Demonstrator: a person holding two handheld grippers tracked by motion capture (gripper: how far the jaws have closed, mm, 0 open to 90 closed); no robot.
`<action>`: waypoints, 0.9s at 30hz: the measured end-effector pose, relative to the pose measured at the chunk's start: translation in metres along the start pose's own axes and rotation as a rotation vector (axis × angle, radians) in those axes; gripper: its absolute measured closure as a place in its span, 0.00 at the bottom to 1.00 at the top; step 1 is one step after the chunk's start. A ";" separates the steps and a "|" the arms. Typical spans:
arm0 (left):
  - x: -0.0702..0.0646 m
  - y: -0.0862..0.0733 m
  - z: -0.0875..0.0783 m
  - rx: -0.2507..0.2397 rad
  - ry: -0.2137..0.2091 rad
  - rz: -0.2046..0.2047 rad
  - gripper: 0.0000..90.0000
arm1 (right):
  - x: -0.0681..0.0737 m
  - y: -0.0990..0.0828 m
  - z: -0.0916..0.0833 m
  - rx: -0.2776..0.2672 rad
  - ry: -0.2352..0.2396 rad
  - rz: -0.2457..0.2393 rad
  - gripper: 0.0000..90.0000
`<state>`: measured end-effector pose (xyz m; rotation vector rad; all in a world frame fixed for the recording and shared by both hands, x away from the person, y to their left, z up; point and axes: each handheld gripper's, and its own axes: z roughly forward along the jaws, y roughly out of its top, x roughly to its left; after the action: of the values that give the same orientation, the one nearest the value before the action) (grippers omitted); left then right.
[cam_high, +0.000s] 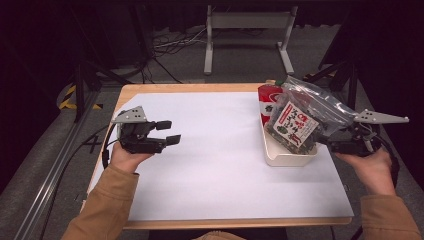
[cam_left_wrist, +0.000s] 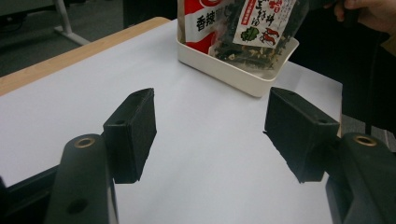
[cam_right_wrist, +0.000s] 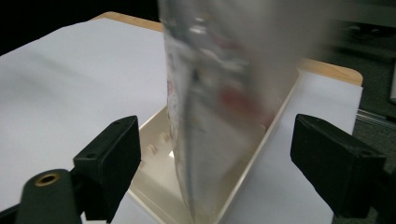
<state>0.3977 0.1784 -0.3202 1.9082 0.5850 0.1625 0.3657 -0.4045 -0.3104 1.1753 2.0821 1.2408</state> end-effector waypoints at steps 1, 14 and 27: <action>-0.001 0.000 0.000 0.004 -0.004 -0.004 0.38 | 0.000 -0.002 -0.002 -0.003 -0.005 0.000 0.17; -0.005 -0.006 -0.001 0.015 -0.011 -0.013 0.38 | 0.017 -0.017 -0.015 -0.033 -0.029 -0.007 0.16; -0.009 -0.015 -0.013 -0.002 -0.014 -0.011 0.38 | 0.042 -0.036 -0.024 -0.064 -0.015 -0.033 0.16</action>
<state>0.3803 0.1896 -0.3275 1.9022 0.5853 0.1423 0.3098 -0.3891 -0.3273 1.1137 2.0274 1.2703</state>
